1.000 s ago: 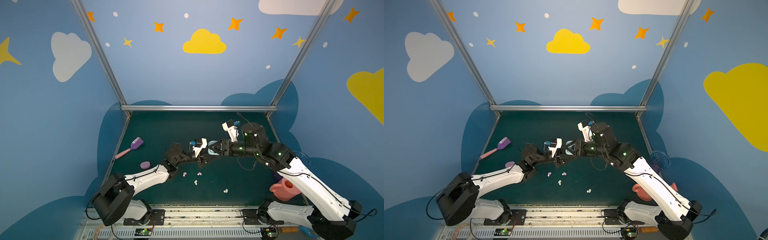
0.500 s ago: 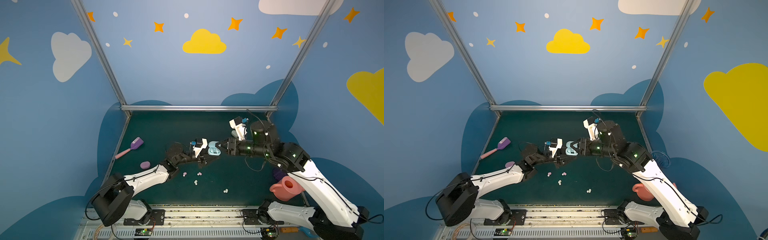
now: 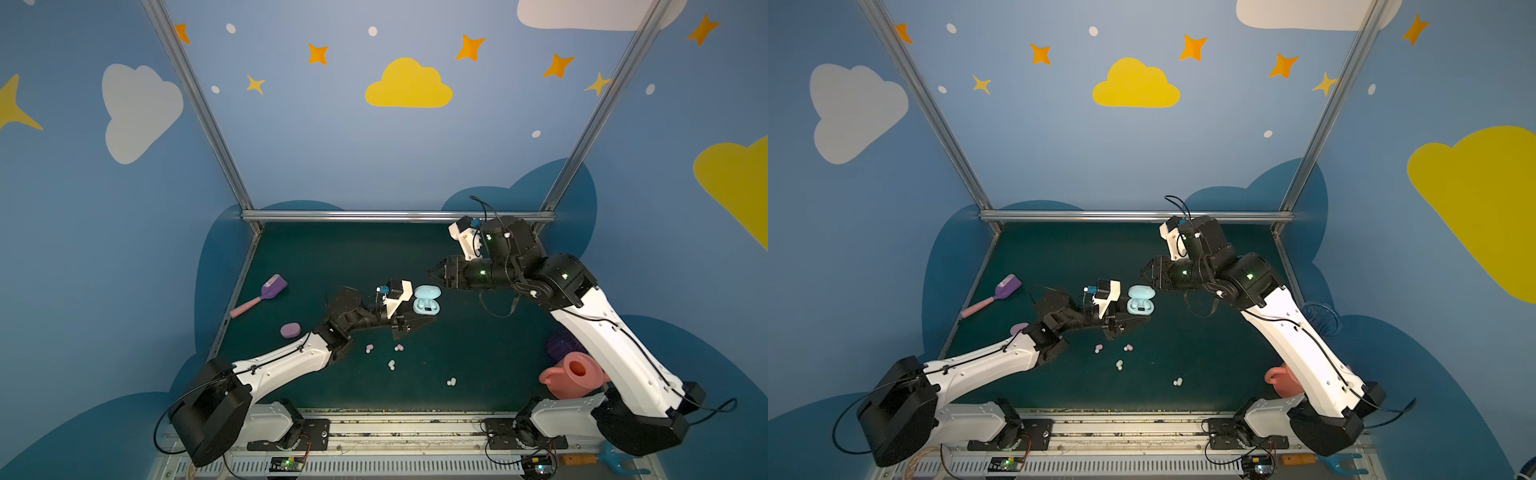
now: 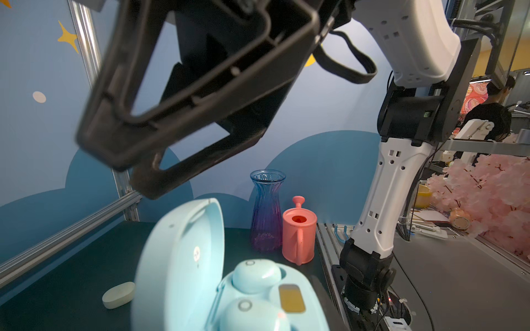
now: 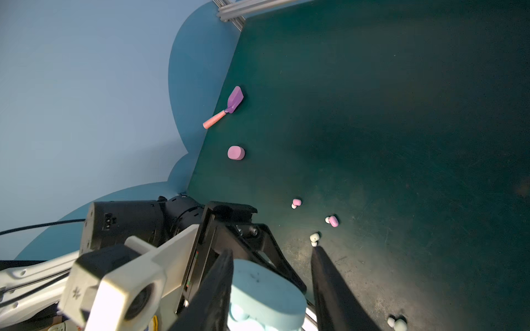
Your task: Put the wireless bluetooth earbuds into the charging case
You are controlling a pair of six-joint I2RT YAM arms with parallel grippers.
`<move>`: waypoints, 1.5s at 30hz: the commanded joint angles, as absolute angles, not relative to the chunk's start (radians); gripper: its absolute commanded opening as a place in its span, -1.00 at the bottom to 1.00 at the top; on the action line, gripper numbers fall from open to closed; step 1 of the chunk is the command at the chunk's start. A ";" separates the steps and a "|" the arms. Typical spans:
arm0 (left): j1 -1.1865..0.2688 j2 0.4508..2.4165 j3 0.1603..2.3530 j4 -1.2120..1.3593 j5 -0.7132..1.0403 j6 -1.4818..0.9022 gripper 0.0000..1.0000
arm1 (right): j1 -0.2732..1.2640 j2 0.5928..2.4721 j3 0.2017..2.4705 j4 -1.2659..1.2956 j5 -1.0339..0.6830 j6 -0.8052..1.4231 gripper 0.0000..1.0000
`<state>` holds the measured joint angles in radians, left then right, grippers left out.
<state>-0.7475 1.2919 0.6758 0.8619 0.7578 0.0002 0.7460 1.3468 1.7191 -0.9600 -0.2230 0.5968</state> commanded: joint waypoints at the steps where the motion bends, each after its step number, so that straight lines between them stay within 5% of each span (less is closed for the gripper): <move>1: -0.752 1.265 0.670 0.859 0.767 0.015 -0.93 | 0.754 1.336 1.733 -0.965 -0.272 0.600 -0.16; 16: -0.750 1.239 0.649 0.844 0.743 0.032 -0.93 | 0.869 1.244 1.548 -0.916 -0.258 0.734 -0.18; 24: -0.751 1.234 0.647 0.841 0.738 0.031 -0.93 | 0.936 1.276 1.556 -1.044 -0.104 0.723 -0.16; 33: -0.753 1.237 0.654 0.797 0.742 0.054 -0.93 | 0.947 1.246 1.559 -1.071 -0.014 0.777 0.40; 45: -0.763 1.253 0.673 0.752 0.736 0.080 -0.93 | 0.946 1.288 1.532 -0.978 -0.099 0.819 0.54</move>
